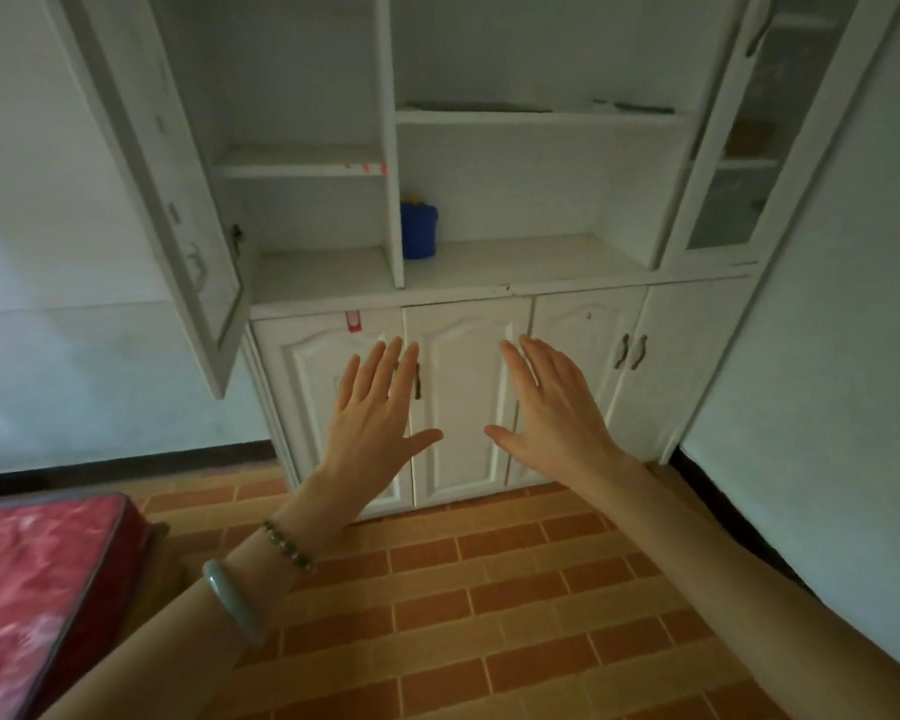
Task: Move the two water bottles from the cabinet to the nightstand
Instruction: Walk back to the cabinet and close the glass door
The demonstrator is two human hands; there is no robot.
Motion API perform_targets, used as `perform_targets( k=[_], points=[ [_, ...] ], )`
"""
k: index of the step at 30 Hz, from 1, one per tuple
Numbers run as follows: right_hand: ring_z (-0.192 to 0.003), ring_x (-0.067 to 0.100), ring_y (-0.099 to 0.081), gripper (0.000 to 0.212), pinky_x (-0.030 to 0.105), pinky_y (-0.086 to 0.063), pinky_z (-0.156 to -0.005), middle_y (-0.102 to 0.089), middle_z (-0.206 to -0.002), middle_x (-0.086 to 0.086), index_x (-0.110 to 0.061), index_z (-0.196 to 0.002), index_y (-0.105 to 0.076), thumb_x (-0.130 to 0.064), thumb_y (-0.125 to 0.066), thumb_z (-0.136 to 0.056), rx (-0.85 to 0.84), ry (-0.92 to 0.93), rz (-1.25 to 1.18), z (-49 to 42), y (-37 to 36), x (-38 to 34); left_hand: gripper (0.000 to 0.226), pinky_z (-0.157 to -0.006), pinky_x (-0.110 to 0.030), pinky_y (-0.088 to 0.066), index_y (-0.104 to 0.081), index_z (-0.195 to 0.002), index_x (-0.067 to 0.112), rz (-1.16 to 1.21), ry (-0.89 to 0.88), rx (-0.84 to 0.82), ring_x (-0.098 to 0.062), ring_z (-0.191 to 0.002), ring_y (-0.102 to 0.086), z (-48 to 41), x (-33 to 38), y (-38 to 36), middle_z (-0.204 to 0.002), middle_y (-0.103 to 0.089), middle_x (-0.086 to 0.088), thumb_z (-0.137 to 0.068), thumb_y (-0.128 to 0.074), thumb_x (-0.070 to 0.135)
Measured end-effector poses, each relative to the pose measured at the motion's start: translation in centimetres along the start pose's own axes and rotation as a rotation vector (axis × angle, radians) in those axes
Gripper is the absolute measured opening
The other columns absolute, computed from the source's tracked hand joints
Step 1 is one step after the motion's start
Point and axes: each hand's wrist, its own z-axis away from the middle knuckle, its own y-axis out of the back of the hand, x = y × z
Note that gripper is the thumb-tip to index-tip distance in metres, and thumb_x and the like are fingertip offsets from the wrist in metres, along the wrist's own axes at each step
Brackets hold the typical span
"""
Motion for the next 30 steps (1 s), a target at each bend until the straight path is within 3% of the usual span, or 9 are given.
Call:
perform_targets(
  k=[5,9,17,22,30],
  points=[
    [-0.141,0.026,-0.005,0.090,0.039,-0.005,-0.114,-0.008,-0.155,0.012,-0.012,-0.145,-0.004,-0.049,-0.058,-0.083,-0.001,0.128,-0.059,-6.6,-3.0,-1.9,0.098,-0.114,-0.043,0.002,-0.009,-0.147,0.009,-0.043,0.108,-0.004,-0.027,-0.143,-0.003,-2.0,-5.3,-1.7,-0.155,-0.011,-0.013,-0.078,-0.059,0.057],
    [-0.142,0.025,-0.003,0.090,0.041,-0.007,-0.116,-0.007,-0.155,0.011,-0.014,-0.145,-0.002,-0.047,-0.058,-0.084,-0.010,0.186,-0.127,-12.5,-4.9,-4.0,0.100,-0.113,-0.044,-0.004,-0.016,-0.146,0.007,-0.110,0.178,0.011,-0.028,-0.141,-0.011,-4.6,-10.5,-2.9,-0.153,-0.022,-0.014,-0.074,-0.064,0.058],
    [-0.121,0.030,-0.042,0.081,0.036,-0.032,-0.102,-0.045,-0.135,0.016,-0.005,-0.142,-0.017,-0.034,-0.063,-0.083,0.089,0.277,-0.198,-24.4,-6.0,-7.9,0.094,-0.113,-0.049,-0.017,-0.026,-0.142,0.002,-0.189,0.203,0.072,-0.033,-0.134,-0.033,-11.1,-20.3,-2.0,-0.145,-0.037,-0.017,-0.074,-0.066,0.054],
    [-0.118,0.031,-0.046,0.076,0.040,-0.037,-0.099,-0.048,-0.132,0.017,-0.005,-0.141,-0.023,-0.032,-0.063,-0.082,0.157,0.321,-0.203,-29.9,-6.5,-10.0,0.092,-0.110,-0.049,-0.026,-0.033,-0.139,0.001,-0.204,0.265,0.158,-0.033,-0.127,-0.043,-13.6,-24.6,-0.5,-0.138,-0.047,-0.017,-0.071,-0.072,0.048],
    [-0.127,0.030,-0.037,0.075,0.039,-0.030,-0.105,-0.039,-0.141,0.016,-0.007,-0.142,-0.020,-0.035,-0.059,-0.085,0.226,0.442,-0.227,-35.5,-5.2,-13.7,0.095,-0.110,-0.049,-0.022,-0.027,-0.141,0.001,-0.265,0.432,0.293,-0.037,-0.135,-0.030,-12.6,-30.1,4.2,-0.147,-0.032,-0.021,-0.072,-0.068,0.051]
  ],
)
